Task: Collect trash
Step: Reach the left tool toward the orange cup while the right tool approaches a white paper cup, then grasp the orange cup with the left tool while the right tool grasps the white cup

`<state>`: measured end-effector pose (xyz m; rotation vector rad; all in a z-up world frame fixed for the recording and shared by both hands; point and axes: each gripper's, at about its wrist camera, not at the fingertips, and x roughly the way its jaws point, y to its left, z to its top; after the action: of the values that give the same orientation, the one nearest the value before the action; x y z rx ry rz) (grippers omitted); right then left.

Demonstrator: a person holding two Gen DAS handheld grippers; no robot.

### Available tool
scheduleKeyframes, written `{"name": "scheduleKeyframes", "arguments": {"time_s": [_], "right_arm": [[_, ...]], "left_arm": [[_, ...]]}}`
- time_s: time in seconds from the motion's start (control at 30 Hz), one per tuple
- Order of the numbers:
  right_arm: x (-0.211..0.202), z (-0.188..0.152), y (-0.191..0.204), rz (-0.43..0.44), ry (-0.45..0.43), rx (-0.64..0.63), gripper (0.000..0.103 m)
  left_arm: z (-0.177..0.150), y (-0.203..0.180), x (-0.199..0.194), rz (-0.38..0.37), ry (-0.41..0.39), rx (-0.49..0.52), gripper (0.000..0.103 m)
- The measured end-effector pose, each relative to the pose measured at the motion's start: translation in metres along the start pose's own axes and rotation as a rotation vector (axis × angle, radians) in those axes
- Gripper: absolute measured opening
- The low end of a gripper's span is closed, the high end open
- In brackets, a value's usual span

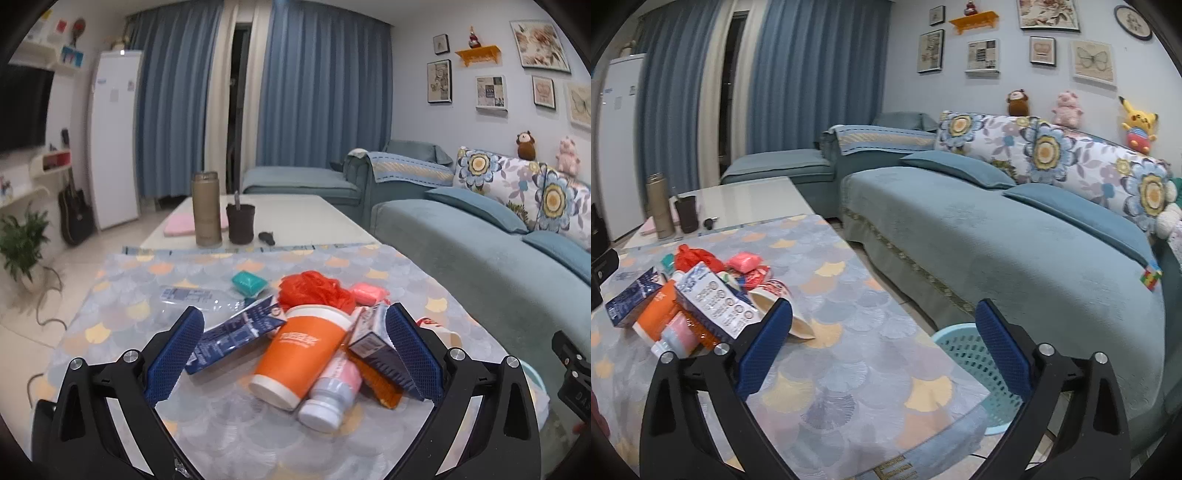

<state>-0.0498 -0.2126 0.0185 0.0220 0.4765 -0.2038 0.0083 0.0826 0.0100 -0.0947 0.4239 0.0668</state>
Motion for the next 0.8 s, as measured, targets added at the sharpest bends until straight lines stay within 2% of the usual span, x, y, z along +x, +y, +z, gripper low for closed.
{"name": "scheduleKeyframes", "arguments": {"time_s": [0.13, 0.27, 0.37, 0.43, 0.5, 0.6, 0.67, 0.8], "right_arm": [[0.01, 0.001, 0.005, 0.086, 0.04, -0.024, 0.076], [0.023, 0.002, 0.016, 0.185, 0.077, -0.049, 0.064], [0.035, 0.005, 0.027, 0.262, 0.097, -0.087, 0.064], [0.048, 0.006, 0.034, 0.296, 0.121, -0.109, 0.064], [0.061, 0.007, 0.038, 0.334, 0.154, -0.12, 0.064], [0.076, 0.007, 0.046, 0.369, 0.19, -0.141, 0.064], [0.083, 0.006, 0.05, 0.391, 0.208, -0.149, 0.064], [0.104, 0.006, 0.064, 0.404, 0.256, -0.173, 0.064]], "left_arm": [[0.002, 0.033, 0.008, -0.043, 0.047, -0.06, 0.092], [0.0, 0.041, 0.018, -0.063, 0.093, -0.036, 0.087], [-0.005, 0.03, 0.037, -0.102, 0.163, -0.005, 0.083], [-0.006, 0.021, 0.054, -0.13, 0.215, 0.019, 0.072], [-0.009, 0.014, 0.076, -0.165, 0.283, 0.033, 0.071], [-0.021, 0.018, 0.106, -0.186, 0.371, -0.007, 0.063], [-0.027, 0.022, 0.117, -0.183, 0.406, -0.032, 0.063], [-0.029, 0.02, 0.126, -0.178, 0.422, -0.008, 0.069]]}}
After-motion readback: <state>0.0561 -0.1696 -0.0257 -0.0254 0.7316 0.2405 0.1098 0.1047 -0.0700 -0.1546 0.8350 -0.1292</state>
